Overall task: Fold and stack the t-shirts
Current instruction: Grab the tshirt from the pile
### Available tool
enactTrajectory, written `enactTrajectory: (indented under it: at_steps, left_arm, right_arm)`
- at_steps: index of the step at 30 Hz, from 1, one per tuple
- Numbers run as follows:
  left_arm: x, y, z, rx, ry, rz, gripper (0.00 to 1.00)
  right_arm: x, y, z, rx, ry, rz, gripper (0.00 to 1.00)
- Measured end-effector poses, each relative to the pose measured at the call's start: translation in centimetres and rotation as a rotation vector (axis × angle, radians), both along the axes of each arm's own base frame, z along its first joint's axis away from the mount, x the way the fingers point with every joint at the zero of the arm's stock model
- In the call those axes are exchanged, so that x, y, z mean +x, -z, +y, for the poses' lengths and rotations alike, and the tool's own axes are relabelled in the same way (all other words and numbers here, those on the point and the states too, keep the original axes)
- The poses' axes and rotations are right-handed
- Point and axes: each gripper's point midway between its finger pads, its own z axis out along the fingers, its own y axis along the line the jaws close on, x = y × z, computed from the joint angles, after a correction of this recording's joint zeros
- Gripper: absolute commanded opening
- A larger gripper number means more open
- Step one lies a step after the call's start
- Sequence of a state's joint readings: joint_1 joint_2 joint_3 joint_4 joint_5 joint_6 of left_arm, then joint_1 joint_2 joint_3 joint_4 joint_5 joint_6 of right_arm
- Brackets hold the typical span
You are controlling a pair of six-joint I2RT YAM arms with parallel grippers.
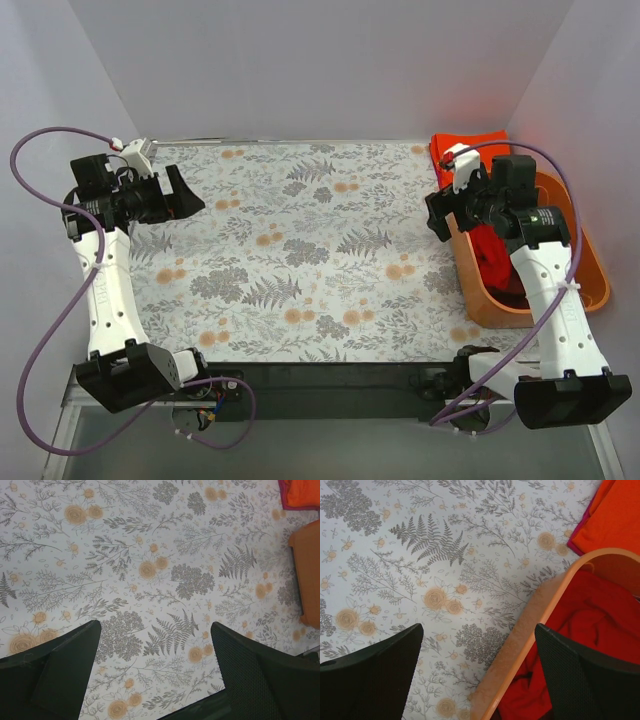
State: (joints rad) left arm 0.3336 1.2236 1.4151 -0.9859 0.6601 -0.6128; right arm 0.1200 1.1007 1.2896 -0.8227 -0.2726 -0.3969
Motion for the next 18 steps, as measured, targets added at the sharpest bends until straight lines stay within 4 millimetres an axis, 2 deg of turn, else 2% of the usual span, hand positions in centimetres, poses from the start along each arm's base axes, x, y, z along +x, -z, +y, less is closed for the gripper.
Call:
enactTrajectory:
  at_steps: [3, 6, 8, 11, 13, 15, 18]
  left_arm:
    - [0.4, 0.5, 0.4, 0.01, -0.011, 0.014, 0.92]
    - [0.7, 0.1, 0.7, 0.021, -0.021, 0.01, 0.92]
    - [1.4, -0.3, 1.1, 0.027, -0.032, 0.01, 0.92]
    - [2.7, 0.2, 1.7, 0.022, -0.041, 0.045, 0.92]
    - [3.4, 1.1, 2.1, 0.015, -0.046, 0.083, 0.92]
    - [3.6, 1.9, 2.2, 0.007, -0.046, 0.115, 0.93]
    - [3.7, 2.6, 2.2, -0.002, -0.04, 0.149, 0.92]
  right_arm:
    - [1.1, -0.9, -0.4, -0.022, 0.021, -0.012, 0.98]
    - [2.5, -1.7, -0.9, -0.051, 0.044, -0.015, 0.98]
    - [3.3, -1.9, -1.4, -0.078, 0.062, -0.012, 0.98]
    - [4.1, -1.6, -2.4, -0.122, 0.101, 0.003, 0.98]
    - [4.4, -1.4, -4.1, -0.143, 0.14, 0.028, 0.99]
    - [4.6, -1.6, -6.8, -0.15, 0.207, 0.057, 0.98]
    - [5.0, -1.7, -12.5, -0.154, 0.336, 0.092, 0.98]
